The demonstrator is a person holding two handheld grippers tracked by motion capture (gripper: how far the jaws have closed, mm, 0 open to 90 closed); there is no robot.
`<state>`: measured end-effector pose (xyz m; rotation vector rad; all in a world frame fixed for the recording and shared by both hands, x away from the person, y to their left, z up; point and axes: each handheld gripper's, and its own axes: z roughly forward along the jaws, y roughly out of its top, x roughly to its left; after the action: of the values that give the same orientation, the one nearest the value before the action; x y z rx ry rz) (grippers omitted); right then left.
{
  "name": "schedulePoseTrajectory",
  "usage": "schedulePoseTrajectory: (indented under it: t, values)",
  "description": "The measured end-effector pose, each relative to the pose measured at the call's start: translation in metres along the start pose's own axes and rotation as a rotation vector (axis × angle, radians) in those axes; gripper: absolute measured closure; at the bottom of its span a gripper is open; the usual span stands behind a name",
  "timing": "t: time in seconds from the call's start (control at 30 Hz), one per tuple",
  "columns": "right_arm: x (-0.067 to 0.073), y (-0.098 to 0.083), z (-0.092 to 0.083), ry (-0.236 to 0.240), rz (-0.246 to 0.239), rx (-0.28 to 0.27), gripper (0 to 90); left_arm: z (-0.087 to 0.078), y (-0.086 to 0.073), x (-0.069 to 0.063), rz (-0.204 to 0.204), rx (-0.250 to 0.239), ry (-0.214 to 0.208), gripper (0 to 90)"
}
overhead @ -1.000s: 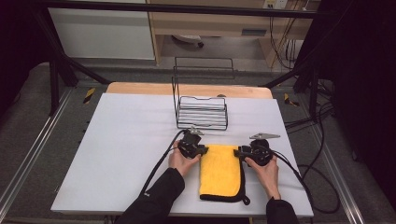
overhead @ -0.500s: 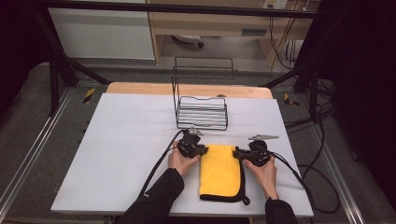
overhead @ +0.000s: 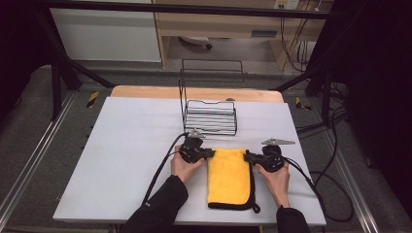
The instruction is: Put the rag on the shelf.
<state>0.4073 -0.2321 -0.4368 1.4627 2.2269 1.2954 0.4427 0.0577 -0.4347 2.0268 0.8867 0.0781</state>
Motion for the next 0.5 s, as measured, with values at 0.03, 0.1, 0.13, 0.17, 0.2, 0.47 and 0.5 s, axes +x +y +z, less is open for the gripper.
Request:
schedulePoseTrajectory:
  t: [0.03, 0.1, 0.13, 0.17, 0.2, 0.47, 0.5]
  values:
    - [0.002, 0.001, -0.002, 0.001, -0.01, -0.011, 79.3, -0.003, 0.0, -0.001, 0.007, -0.01, -0.002, 83.0]
    - [0.008, 0.003, -0.008, 0.006, -0.02, -0.039, 79.3, -0.01, 0.0, -0.003, 0.018, -0.027, -0.005, 83.0]
    - [0.008, 0.003, -0.008, 0.006, -0.02, -0.039, 79.3, -0.013, 0.0, -0.004, 0.022, -0.037, -0.006, 83.0]
    - [0.01, 0.004, -0.01, 0.011, -0.029, -0.048, 79.4, -0.015, 0.0, -0.005, 0.026, -0.044, -0.008, 83.0]
    - [0.012, 0.005, -0.012, 0.012, -0.031, -0.056, 79.4, -0.018, 0.0, -0.006, 0.029, -0.052, -0.01, 83.0]
    - [0.024, 0.008, -0.026, 0.017, -0.075, -0.106, 79.4, -0.034, 0.001, -0.015, 0.062, -0.104, -0.008, 83.0]
    - [0.026, 0.009, -0.029, 0.018, -0.084, -0.114, 79.4, -0.036, 0.001, -0.017, 0.064, -0.11, -0.007, 83.0]
